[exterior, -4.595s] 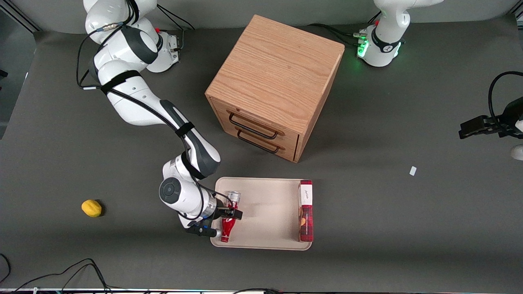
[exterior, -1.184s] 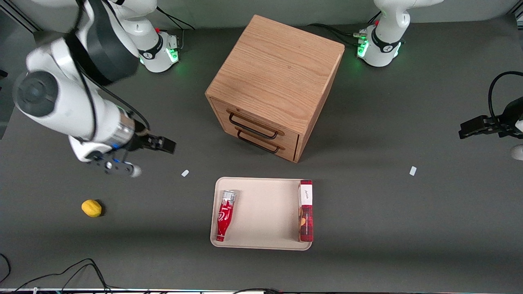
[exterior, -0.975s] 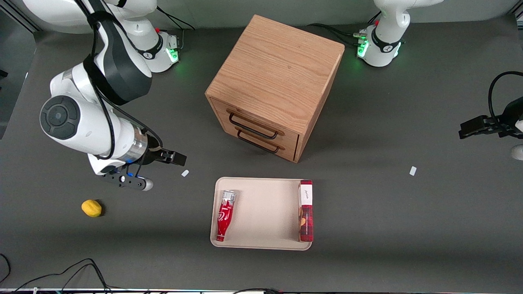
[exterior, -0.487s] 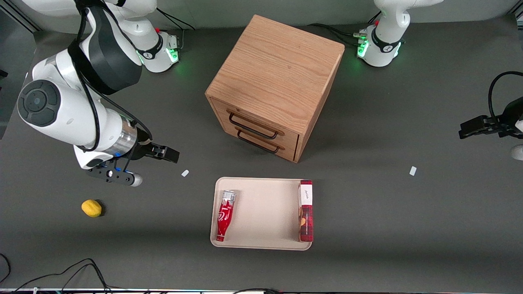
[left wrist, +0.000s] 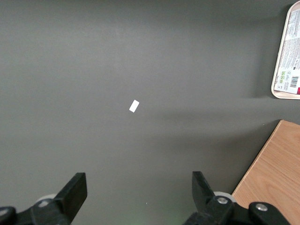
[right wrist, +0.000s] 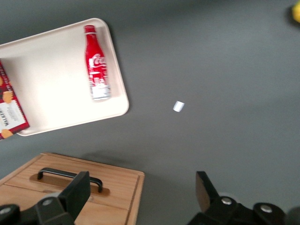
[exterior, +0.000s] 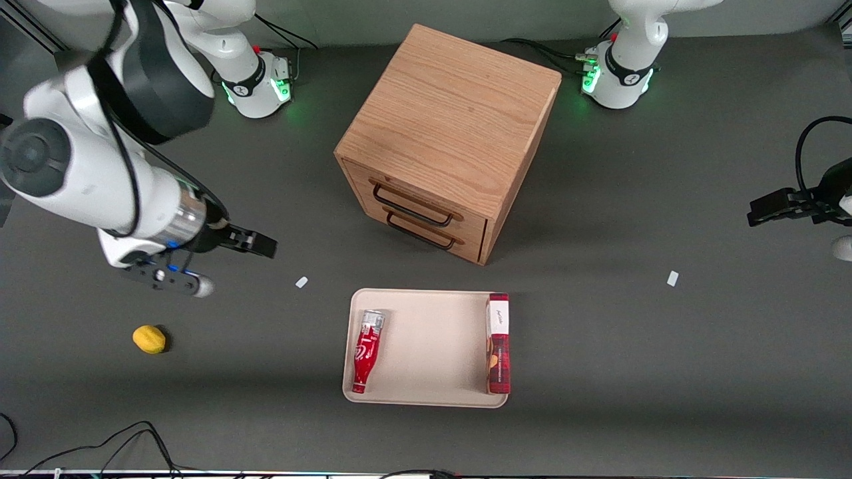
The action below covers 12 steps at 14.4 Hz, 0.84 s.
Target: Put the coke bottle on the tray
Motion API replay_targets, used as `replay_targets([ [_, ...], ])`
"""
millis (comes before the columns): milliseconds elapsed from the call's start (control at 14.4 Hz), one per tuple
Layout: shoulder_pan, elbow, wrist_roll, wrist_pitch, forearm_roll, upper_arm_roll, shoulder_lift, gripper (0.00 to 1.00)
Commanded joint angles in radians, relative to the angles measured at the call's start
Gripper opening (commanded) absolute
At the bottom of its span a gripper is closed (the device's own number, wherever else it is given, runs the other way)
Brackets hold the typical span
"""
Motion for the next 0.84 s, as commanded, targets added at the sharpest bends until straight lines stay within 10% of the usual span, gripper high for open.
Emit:
replay_targets([
  [0,-0.003,-0.015,-0.085,-0.143,0.001,-0.077,-0.141,1.0],
  [766,0.001,-0.233,-0.191,-0.272,-0.007,-0.204,-0.439,1.0],
])
